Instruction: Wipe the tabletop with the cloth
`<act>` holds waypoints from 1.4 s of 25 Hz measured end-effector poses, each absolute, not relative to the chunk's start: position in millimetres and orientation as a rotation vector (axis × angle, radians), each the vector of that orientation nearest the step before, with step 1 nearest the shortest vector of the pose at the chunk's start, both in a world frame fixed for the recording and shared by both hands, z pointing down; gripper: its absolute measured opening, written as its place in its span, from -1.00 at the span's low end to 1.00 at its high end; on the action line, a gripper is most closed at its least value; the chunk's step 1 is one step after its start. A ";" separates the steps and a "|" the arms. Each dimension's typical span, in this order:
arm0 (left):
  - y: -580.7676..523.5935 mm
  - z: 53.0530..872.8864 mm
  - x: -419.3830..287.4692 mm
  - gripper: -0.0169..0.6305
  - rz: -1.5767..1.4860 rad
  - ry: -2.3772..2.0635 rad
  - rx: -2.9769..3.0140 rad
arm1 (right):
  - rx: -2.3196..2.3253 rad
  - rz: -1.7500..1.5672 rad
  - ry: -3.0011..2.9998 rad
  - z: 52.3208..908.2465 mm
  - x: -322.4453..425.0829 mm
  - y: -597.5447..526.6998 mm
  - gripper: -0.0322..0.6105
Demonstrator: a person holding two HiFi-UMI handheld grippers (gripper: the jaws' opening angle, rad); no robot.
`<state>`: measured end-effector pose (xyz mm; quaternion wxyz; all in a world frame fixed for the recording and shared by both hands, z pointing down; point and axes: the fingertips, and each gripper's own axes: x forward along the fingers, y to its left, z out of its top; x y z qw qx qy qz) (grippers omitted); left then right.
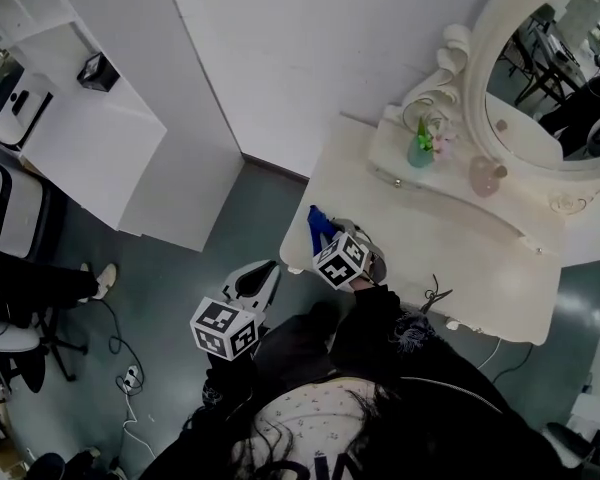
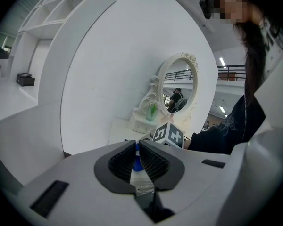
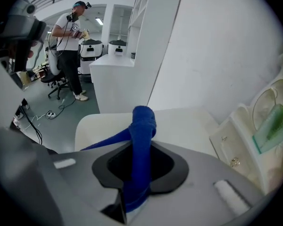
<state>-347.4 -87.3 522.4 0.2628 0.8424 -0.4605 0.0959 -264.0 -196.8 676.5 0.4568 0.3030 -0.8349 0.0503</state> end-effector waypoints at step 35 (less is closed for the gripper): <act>-84.9 509.6 -28.4 -0.94 0.418 -0.687 2.579 | 1.290 0.371 -1.722 680.6 157.2 -136.0 -0.67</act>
